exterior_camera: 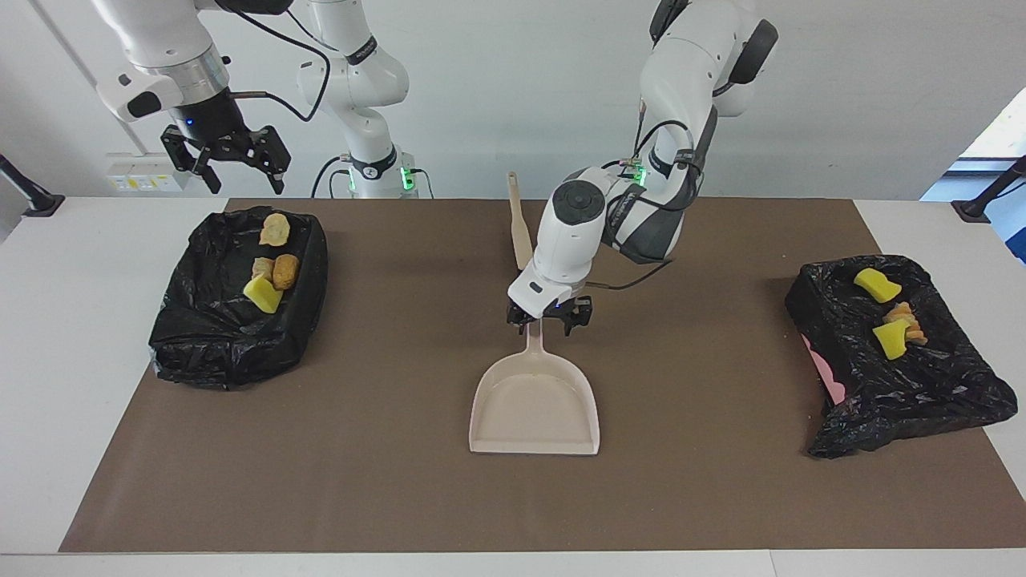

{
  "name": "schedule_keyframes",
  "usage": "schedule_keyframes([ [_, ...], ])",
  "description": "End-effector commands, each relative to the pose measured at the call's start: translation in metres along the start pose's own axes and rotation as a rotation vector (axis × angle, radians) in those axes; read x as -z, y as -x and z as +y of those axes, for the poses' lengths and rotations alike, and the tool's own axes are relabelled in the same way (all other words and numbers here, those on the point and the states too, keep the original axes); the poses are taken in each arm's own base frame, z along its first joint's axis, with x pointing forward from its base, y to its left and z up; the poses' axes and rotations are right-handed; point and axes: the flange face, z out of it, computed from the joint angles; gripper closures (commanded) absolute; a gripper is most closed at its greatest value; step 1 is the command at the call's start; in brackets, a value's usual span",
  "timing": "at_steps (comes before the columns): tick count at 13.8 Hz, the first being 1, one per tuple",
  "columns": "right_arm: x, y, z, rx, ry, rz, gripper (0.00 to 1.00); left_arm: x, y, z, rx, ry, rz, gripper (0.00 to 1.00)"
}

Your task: Sweep and dump trash in bin

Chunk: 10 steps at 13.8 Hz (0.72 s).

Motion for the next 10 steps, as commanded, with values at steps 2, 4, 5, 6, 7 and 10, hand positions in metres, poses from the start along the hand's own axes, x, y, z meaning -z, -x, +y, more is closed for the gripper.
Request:
schedule_keyframes([
  [2, 0.0, 0.004, 0.001, 0.018, -0.003, -0.006, 0.0, 0.067, 0.002, -0.063, 0.057, -0.075, 0.042, 0.0],
  [4, 0.0, 0.004, 0.001, 0.018, -0.003, -0.006, 0.0, 0.103, 0.014, -0.095, 0.01, -0.091, 0.075, 0.0],
  [5, 0.0, 0.004, 0.001, 0.018, -0.003, -0.006, 0.0, 0.124, 0.025, -0.115, -0.013, -0.113, 0.077, 0.0],
  [6, 0.0, 0.004, 0.001, 0.018, -0.003, -0.005, 0.0, 0.146, 0.035, -0.125, -0.062, -0.131, 0.071, 0.0],
  [7, 0.0, 0.004, 0.001, 0.018, -0.003, -0.006, 0.0, 0.163, 0.042, -0.136, -0.099, -0.142, 0.054, 0.0],
  [10, 0.0, 0.004, 0.001, 0.018, -0.003, -0.005, 0.0, 0.218, 0.057, -0.18, -0.111, -0.117, 0.045, 0.0],
])
